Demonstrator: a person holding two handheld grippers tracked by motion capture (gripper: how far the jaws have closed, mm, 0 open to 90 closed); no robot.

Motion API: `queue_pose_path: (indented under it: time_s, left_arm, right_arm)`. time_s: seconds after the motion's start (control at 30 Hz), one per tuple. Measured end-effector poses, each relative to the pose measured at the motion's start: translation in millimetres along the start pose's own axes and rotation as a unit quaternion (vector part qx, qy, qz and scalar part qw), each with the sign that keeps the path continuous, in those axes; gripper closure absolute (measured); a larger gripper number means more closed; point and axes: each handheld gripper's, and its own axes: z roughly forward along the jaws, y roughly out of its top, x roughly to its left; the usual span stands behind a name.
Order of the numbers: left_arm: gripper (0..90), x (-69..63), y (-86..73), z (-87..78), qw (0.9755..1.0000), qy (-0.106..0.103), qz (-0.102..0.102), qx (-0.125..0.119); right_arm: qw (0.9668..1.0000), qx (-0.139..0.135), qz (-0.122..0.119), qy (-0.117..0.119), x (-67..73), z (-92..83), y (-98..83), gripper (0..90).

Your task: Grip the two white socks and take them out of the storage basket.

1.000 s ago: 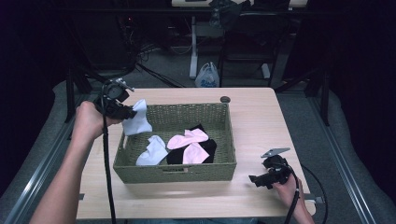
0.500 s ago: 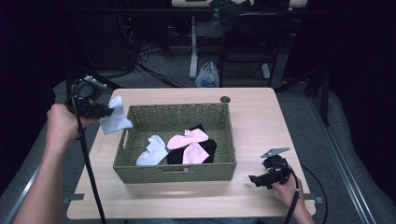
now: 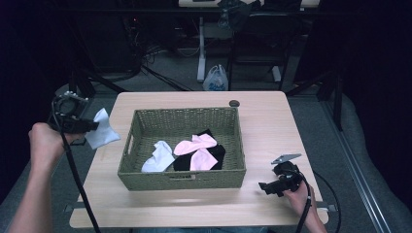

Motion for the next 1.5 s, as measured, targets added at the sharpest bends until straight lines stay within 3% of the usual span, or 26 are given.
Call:
queue_pose_path:
  time_s: [0.33,0.7,1.07,1.3,1.4,1.47,1.5]
  left_arm:
    - [78.1,18.0,-36.8,36.6,0.9989,-0.004,-0.045,0.015]
    - [77.9,18.5,-76.0,88.5,0.9955,-0.031,-0.082,0.038]
    - [77.7,15.3,-93.5,125.6,0.9918,-0.046,-0.098,0.067]
    - [75.0,18.0,-100.5,134.5,0.9892,-0.059,-0.117,0.066]
    - [67.0,19.1,-99.9,132.2,0.988,-0.068,-0.12,0.07]
    - [55.1,20.2,-98.5,129.0,0.9871,-0.072,-0.127,0.067]
    - [50.0,20.9,-97.6,126.7,0.9869,-0.073,-0.129,0.063]
  right_arm:
    - [1.0,-0.002,0.001,0.001,0.3,0.0,-0.1,2.2]
    - [1.0,0.001,-0.001,-0.002,0.2,-0.3,-0.1,2.2]
    - [1.0,0.002,0.0,-0.001,-0.2,0.2,-0.5,2.2]
    - [1.0,0.002,-0.001,-0.001,-0.1,-0.2,-0.5,2.2]
    - [1.0,0.002,0.0,-0.001,-0.4,-0.1,-0.7,2.2]
    - [1.0,0.005,-0.002,0.002,-1.6,-0.1,-0.7,2.2]
    - [0.9999,-0.01,0.008,0.002,-0.5,1.7,-1.8,2.2]
